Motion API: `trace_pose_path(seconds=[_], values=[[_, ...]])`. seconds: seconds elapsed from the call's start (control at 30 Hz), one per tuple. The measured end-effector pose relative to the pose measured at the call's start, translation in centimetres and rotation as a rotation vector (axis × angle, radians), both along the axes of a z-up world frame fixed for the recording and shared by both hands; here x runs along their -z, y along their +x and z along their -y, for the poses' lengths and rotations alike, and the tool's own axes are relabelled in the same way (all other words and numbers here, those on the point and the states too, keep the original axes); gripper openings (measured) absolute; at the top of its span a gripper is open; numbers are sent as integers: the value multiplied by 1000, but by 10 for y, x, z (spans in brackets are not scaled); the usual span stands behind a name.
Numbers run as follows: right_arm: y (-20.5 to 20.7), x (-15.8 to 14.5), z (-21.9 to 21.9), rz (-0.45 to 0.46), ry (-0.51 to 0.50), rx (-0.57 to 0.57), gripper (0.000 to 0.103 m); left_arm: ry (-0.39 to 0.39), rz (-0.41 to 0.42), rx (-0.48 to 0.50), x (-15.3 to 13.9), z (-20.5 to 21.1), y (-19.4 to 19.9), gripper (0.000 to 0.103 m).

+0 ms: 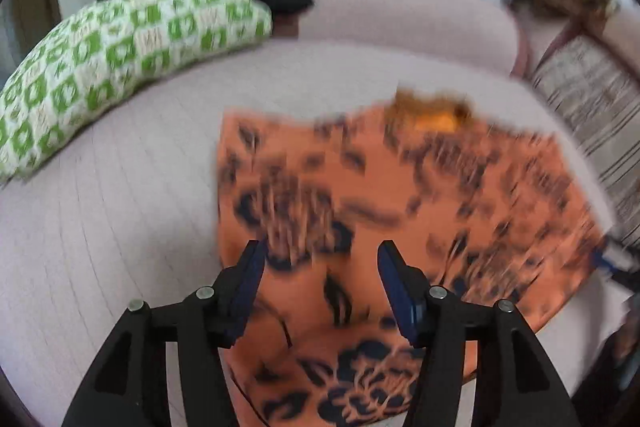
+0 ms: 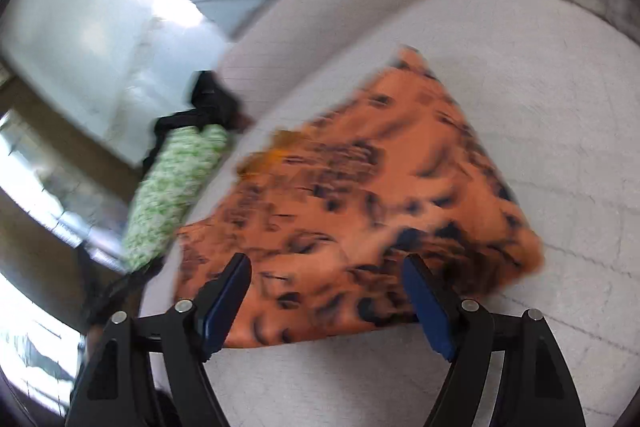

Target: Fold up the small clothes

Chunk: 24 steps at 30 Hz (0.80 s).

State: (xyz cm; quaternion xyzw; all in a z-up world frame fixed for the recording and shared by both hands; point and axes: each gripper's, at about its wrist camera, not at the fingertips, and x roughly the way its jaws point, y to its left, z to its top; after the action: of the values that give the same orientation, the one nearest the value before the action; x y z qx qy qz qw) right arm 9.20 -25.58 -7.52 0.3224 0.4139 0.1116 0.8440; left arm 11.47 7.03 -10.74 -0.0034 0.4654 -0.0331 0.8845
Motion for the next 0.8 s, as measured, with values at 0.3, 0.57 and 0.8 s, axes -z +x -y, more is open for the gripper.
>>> trace_pose_path(seconds=[0.3,0.57,0.8], values=[[26,-40,-21,33,106,-110,82,-21,88,-15,-20,22,-27,71],[74,2,-21,-162,135,-89,79,46,50,12,16,41,-23,74],[170,-19,-46,-155,17,-189,81,14,58,17,19,37,-22,78]])
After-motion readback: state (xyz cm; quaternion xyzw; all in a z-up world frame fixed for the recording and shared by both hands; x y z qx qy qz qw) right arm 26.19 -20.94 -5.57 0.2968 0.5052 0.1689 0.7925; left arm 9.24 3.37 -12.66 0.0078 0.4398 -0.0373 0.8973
